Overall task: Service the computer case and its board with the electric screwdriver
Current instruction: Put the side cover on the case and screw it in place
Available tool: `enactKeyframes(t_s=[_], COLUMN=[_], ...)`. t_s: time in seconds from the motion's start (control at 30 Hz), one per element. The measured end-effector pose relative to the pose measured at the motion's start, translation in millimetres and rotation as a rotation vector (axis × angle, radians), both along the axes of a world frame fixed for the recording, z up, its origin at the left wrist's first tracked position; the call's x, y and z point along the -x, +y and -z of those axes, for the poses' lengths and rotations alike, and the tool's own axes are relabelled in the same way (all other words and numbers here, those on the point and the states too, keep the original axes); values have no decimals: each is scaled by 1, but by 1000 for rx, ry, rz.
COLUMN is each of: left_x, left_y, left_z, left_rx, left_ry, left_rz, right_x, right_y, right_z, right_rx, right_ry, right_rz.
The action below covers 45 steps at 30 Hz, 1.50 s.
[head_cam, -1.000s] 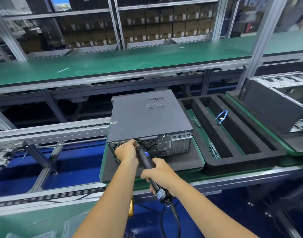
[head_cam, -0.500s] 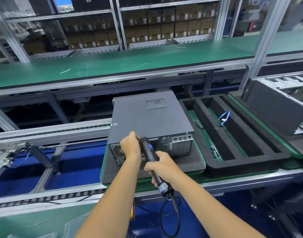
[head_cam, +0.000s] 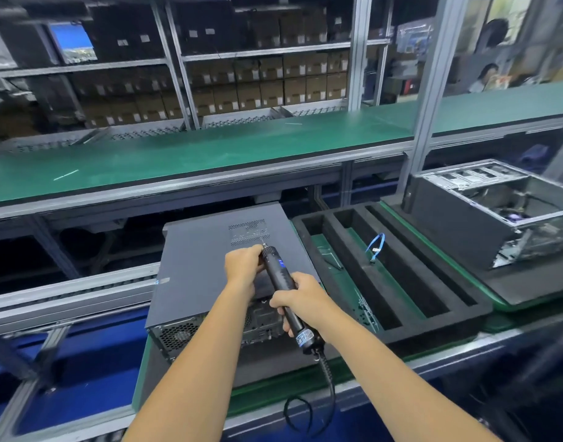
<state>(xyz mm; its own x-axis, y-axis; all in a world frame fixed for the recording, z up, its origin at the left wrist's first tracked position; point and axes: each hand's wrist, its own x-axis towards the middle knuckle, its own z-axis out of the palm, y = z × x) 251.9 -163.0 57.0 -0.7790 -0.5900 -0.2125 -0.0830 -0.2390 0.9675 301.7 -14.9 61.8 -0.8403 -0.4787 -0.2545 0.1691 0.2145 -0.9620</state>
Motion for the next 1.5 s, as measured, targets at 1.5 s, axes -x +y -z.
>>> enactKeyframes(t_s=[1.5], left_x=[162], left_y=[228], left_z=[212], left_rx=[1458], left_ry=[-850], left_rz=[1557], right_x=[253], right_y=[186], right_z=[168], right_rx=[-157], right_ry=[-228], right_rz=[-68])
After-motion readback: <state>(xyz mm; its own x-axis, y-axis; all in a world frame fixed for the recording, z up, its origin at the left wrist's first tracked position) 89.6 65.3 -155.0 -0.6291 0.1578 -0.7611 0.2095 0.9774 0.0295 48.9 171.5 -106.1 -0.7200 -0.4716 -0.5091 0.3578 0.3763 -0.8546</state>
